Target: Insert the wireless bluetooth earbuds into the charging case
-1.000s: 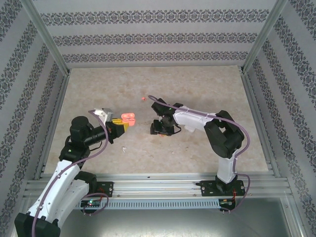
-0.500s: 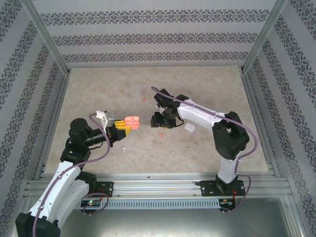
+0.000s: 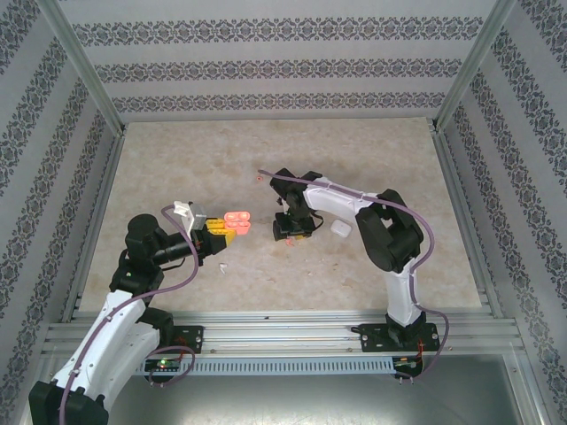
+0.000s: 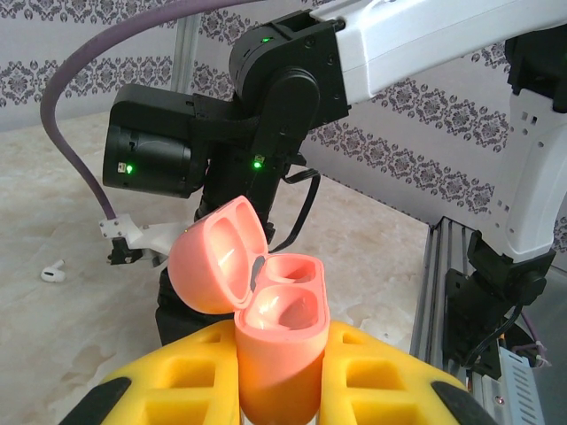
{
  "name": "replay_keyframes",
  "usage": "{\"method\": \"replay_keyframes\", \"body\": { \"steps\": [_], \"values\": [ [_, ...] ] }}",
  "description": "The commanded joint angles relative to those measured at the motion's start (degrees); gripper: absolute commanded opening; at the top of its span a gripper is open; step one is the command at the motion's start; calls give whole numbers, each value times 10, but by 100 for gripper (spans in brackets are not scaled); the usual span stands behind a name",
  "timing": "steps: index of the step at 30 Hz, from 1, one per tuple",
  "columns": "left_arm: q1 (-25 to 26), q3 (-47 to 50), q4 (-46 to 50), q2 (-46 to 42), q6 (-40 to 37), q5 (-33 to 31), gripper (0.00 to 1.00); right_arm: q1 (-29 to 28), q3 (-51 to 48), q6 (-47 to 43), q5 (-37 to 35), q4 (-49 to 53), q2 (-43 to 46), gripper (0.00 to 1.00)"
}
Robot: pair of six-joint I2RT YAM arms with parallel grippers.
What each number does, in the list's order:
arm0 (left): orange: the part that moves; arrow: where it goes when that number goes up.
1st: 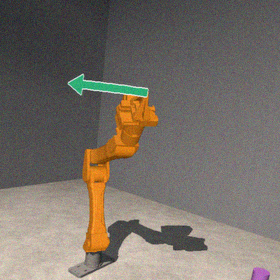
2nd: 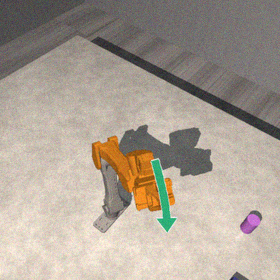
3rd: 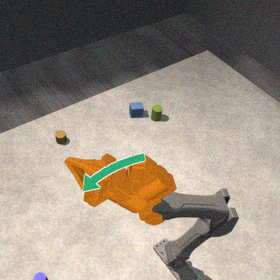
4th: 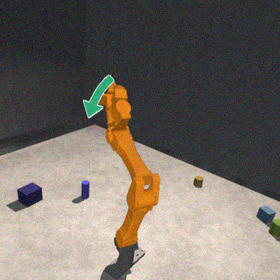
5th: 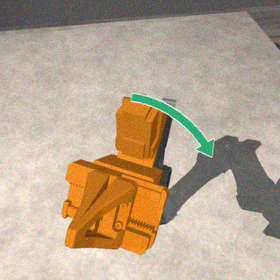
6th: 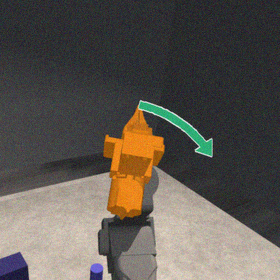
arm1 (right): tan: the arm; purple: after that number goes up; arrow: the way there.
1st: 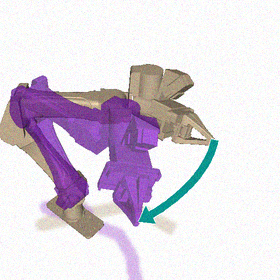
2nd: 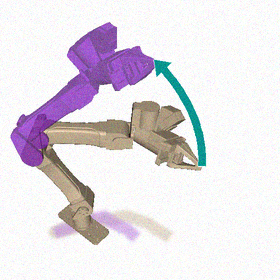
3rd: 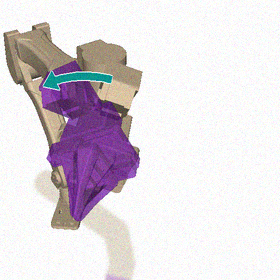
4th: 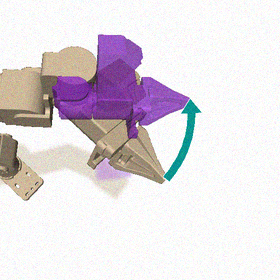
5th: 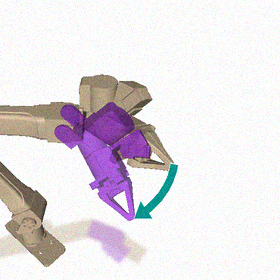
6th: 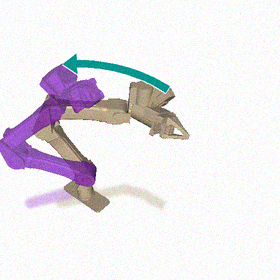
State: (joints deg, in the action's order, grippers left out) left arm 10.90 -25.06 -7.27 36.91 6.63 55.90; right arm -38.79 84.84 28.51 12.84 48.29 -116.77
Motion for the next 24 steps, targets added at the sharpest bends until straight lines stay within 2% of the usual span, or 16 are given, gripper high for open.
{"method": "replay_keyframes", "body": {
  "steps": [1,10,24],
  "values": [
    [6,5,-28,-7,-8,6,0,-7,23,-23,-13,19,-14,51],
    [6,6,-20,-7,-9,3,0,-16,57,-41,-33,45,-50,47],
    [6,7,-17,-6,-11,-2,0,-23,50,-47,-49,58,-57,41]
  ]
}}
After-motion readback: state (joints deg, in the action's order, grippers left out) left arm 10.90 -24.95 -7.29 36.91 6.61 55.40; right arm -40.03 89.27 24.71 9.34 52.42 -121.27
